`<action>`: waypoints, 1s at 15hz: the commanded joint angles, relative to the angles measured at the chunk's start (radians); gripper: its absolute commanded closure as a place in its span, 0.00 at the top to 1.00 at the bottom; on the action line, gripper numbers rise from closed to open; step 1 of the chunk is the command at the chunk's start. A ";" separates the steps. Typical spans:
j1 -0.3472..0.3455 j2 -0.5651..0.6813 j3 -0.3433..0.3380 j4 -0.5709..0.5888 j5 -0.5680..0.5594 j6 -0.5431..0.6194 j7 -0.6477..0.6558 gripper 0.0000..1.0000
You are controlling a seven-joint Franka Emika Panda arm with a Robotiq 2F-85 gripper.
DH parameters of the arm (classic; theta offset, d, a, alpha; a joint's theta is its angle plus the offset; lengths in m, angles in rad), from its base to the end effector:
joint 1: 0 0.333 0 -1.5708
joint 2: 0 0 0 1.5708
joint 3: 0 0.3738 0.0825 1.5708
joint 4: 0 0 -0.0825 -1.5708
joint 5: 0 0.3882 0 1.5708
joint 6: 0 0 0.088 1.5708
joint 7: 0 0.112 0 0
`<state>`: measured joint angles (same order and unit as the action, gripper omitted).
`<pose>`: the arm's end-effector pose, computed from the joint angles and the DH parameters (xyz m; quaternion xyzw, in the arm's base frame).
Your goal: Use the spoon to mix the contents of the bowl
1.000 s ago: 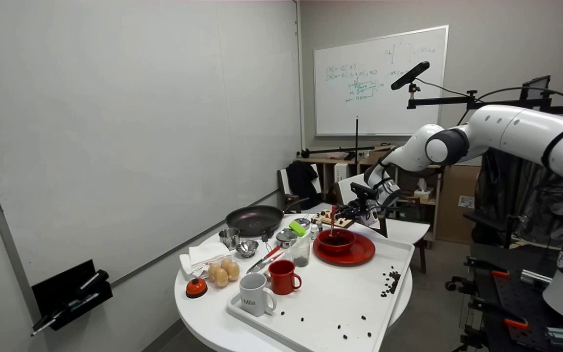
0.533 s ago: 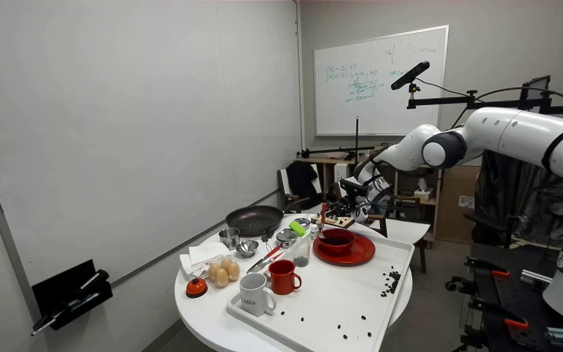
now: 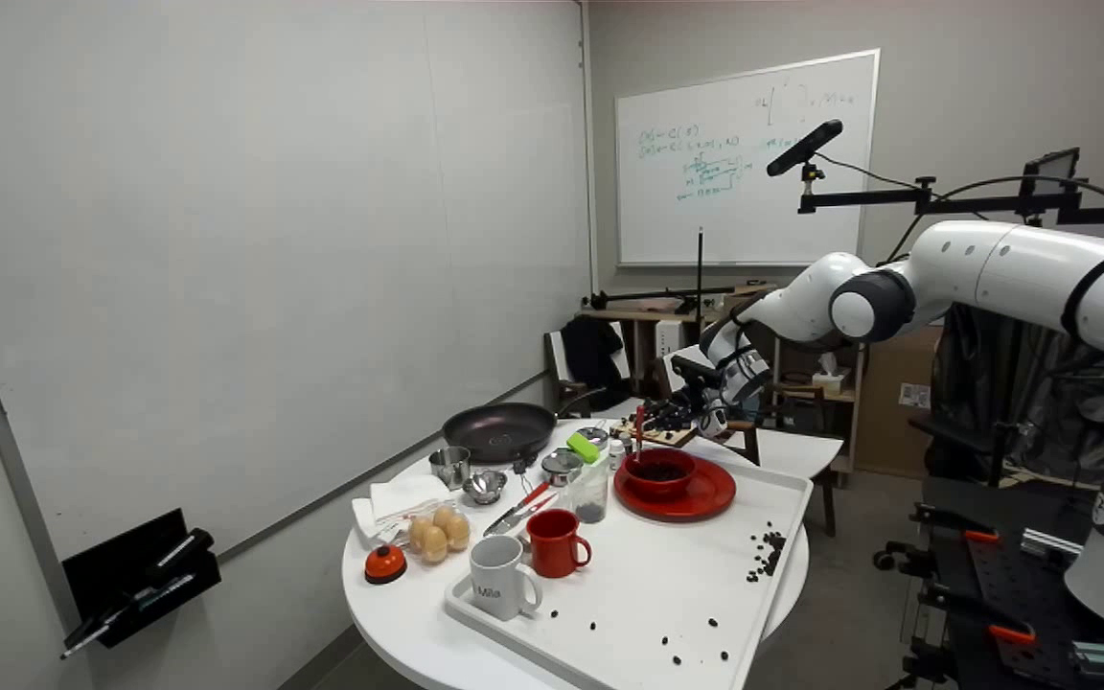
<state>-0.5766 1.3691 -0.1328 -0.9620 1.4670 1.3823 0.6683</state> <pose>0.6768 -0.3569 0.0520 -0.4397 0.5854 0.3450 0.5872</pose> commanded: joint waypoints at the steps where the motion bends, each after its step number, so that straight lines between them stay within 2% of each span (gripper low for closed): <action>1: -0.006 0.049 -0.003 0.080 -0.007 -0.007 0.031 0.07; 6: -0.027 0.048 -0.015 0.062 -0.004 -0.001 0.018 0.07; 7: -0.044 0.034 0.008 0.043 -0.026 0.012 0.011 0.07; 11: -0.067 0.020 0.004 0.027 -0.034 0.026 -0.001 0.07; 15: -0.063 0.008 0.006 0.028 -0.061 0.023 -0.010 0.07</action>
<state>-0.6459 1.3879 -0.1354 -0.9381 1.4497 1.3902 0.6664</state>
